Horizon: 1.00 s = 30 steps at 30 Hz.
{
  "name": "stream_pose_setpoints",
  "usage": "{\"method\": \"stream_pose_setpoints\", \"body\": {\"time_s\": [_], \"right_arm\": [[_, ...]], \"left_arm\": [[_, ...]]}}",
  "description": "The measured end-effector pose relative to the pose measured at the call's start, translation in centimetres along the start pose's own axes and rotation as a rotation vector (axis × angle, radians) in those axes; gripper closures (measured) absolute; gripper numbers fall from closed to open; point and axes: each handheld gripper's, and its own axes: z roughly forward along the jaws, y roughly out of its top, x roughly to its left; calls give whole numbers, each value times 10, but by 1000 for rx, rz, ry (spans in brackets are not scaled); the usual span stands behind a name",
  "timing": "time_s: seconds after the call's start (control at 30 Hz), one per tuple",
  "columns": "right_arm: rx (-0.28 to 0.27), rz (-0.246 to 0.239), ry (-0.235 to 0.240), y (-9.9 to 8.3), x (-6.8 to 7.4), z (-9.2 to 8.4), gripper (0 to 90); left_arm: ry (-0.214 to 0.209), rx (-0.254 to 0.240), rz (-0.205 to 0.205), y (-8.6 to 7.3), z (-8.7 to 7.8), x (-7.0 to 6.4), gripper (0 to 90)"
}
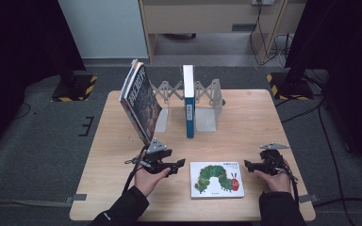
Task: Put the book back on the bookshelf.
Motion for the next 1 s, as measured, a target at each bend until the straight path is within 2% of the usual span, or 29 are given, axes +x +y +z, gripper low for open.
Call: {"method": "stream_pose_setpoints", "body": {"time_s": [0.13,0.2,0.3,0.4,0.53,0.77,0.83,1.0], "right_arm": [[-37,-10,39,1,9,-9,97],[-33,0,55,1,15,-11,98],[-32,-15,80,1,22,-13,99],[-47,3,98,1,29,-17,104],[-80,19,128,-3,37,-25,130],[-44,3,176,-9,50,-25,147],[-25,-18,184,-8,54,-22,147],[-7,-28,201,-8,59,-19,138]], "left_arm": [[2,19,6,-4,4,1,279],[3,31,4,-7,8,1,275],[0,65,2,-15,15,0,270],[-16,97,0,-21,23,-4,266],[-19,120,25,-25,30,-11,258],[-18,158,62,-33,43,-18,246],[-28,172,62,-35,47,-19,241],[-14,173,69,-36,51,-20,230]]}}
